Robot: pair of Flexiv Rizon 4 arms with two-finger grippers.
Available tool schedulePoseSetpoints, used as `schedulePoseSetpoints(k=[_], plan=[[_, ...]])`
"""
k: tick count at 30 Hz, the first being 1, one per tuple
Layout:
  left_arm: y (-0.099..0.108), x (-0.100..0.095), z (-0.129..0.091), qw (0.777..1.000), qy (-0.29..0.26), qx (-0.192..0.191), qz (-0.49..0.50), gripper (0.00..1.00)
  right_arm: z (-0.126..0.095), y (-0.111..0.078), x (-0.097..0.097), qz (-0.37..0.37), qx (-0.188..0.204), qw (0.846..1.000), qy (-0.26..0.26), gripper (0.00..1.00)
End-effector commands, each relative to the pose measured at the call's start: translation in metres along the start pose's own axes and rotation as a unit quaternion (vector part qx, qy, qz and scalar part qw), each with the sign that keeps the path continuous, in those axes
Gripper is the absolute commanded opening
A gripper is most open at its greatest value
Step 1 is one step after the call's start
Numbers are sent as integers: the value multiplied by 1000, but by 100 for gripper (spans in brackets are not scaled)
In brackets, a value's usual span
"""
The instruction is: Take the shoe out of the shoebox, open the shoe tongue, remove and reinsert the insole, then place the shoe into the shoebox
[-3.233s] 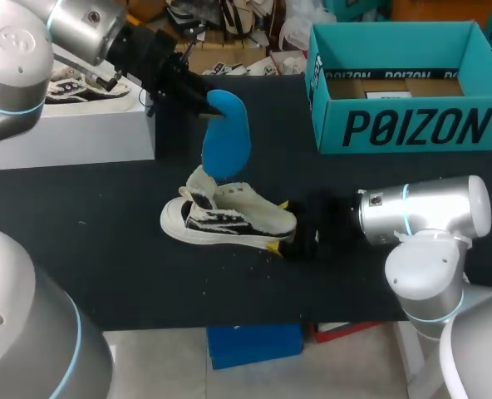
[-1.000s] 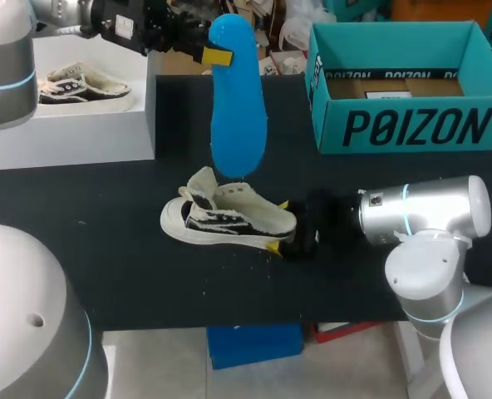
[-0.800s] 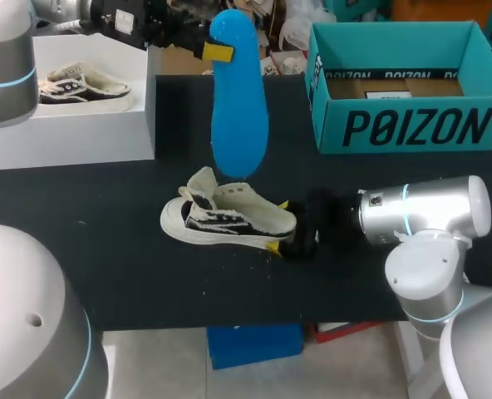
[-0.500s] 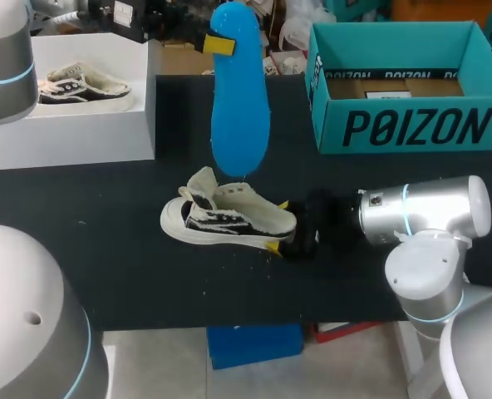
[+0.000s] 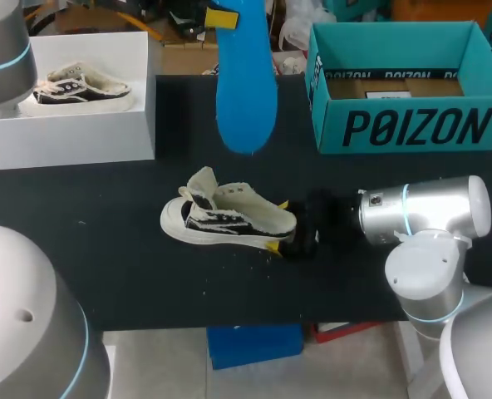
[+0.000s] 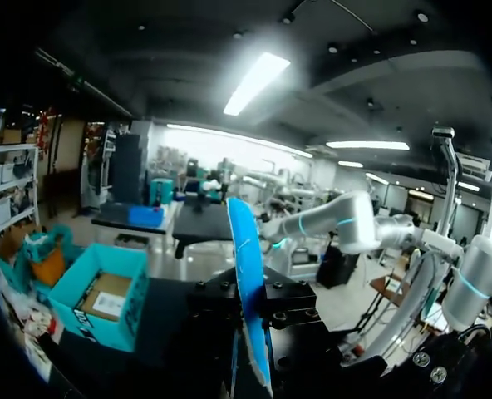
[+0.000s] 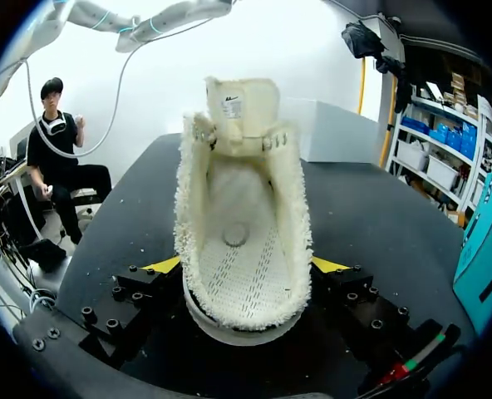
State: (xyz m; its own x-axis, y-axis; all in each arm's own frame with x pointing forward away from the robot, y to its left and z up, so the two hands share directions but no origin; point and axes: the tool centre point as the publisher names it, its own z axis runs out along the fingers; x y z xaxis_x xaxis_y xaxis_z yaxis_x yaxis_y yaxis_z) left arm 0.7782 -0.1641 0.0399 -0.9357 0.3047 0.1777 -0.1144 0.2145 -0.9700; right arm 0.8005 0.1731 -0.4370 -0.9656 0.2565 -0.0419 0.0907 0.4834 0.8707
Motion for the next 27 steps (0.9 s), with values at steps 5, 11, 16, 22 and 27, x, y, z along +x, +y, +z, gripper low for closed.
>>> schedulePoseSetpoints(k=[5, 11, 16, 22, 27], plan=[[-3, 3, 1, 1000, -10, 4, 3, 0, 2, -3, -1, 1, 1, 1000, 0, 0], [-3, 3, 1, 1000, -10, 4, 3, 0, -4, -3, -2, -9, 41, 999, 13, 100], [-3, 3, 1, 1000, -10, 4, 3, 0, -26, -5, -11, -31, 145, 987, 54, 100], [-3, 3, 1, 1000, -10, 4, 3, 0, -47, -1, -21, -66, 294, 950, 82, 100], [-3, 3, 1, 1000, -10, 4, 3, 0, -54, 4, -22, -75, 416, 901, 96, 100]])
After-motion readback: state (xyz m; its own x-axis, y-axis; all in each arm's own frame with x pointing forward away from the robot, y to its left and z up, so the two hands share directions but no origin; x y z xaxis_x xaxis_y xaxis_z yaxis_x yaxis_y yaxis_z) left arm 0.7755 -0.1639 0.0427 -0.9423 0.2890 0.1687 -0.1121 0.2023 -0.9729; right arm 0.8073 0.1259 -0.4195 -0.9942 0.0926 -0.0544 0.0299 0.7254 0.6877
